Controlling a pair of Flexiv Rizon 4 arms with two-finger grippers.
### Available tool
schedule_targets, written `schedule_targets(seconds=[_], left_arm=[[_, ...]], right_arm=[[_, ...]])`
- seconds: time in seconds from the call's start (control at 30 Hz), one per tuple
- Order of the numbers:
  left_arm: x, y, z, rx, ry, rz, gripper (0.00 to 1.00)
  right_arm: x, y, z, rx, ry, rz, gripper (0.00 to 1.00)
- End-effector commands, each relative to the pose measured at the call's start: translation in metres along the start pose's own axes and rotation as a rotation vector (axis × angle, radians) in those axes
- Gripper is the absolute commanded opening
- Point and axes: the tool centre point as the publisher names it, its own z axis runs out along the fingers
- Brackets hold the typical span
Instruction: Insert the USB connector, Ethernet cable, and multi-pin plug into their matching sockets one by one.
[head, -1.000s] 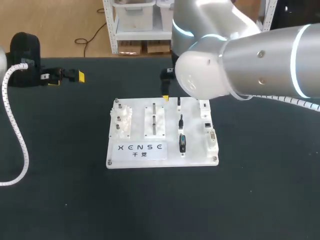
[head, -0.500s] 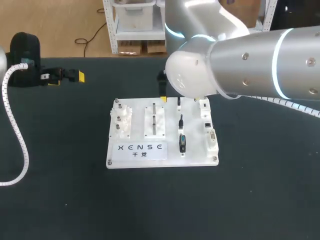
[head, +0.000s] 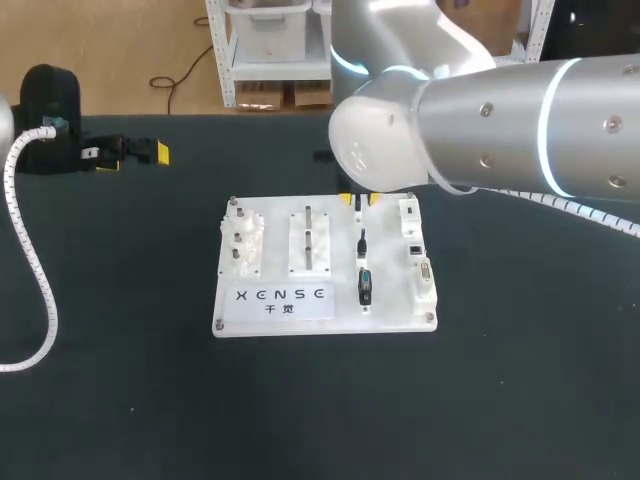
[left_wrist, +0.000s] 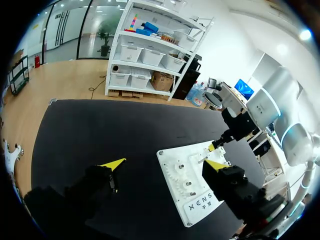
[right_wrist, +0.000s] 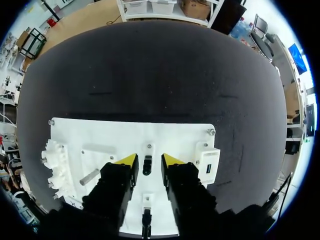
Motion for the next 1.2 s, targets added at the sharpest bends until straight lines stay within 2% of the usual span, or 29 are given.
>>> schedule_targets(seconds=[0.03,0.27,0.53,1.2], left_arm=[[0.0,0.0,0.0,0.0,0.0,0.0,1.0],[0.0,0.0,0.0,0.0,0.0,0.0,1.0],[0.0,0.0,0.0,0.0,0.0,0.0,1.0],[0.0,0.0,0.0,0.0,0.0,0.0,1.0]], right_arm=[[0.0004,-0.001,0.0,-0.003,0.007,0.001,0.24],[0.0005,0.0004,0.0021,0.008,0.022,-0.004,0.16],[0.0017,0.0016,0.0033,0.052,0.027,-0.015,0.02],[0.0037,-0.0006,-0.0065,0.065,-0.003,-0.015,0.0]])
